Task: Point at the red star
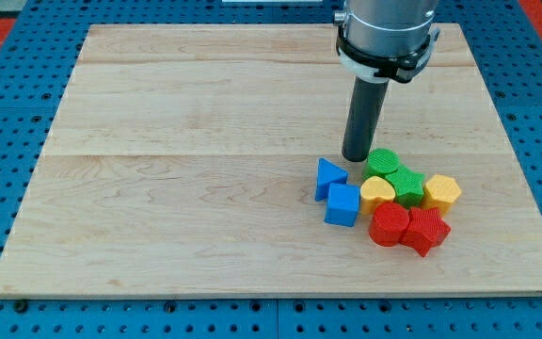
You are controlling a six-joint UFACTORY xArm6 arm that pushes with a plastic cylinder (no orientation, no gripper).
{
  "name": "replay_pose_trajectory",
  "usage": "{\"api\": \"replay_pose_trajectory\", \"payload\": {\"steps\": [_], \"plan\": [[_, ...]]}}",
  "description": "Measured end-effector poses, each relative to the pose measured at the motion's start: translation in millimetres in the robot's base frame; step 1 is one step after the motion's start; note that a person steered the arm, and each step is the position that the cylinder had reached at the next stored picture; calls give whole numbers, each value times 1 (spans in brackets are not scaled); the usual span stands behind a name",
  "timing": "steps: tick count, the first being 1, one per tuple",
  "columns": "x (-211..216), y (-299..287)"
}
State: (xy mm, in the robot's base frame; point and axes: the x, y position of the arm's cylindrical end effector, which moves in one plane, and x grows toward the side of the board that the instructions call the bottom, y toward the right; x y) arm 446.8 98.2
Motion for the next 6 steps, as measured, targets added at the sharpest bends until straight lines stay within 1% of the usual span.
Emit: {"api": "replay_pose_trajectory", "payload": {"steps": [2, 3, 4, 5, 6], "plan": [[-2, -8], [-66, 32], [-42, 152], [63, 184], [168, 162]]}}
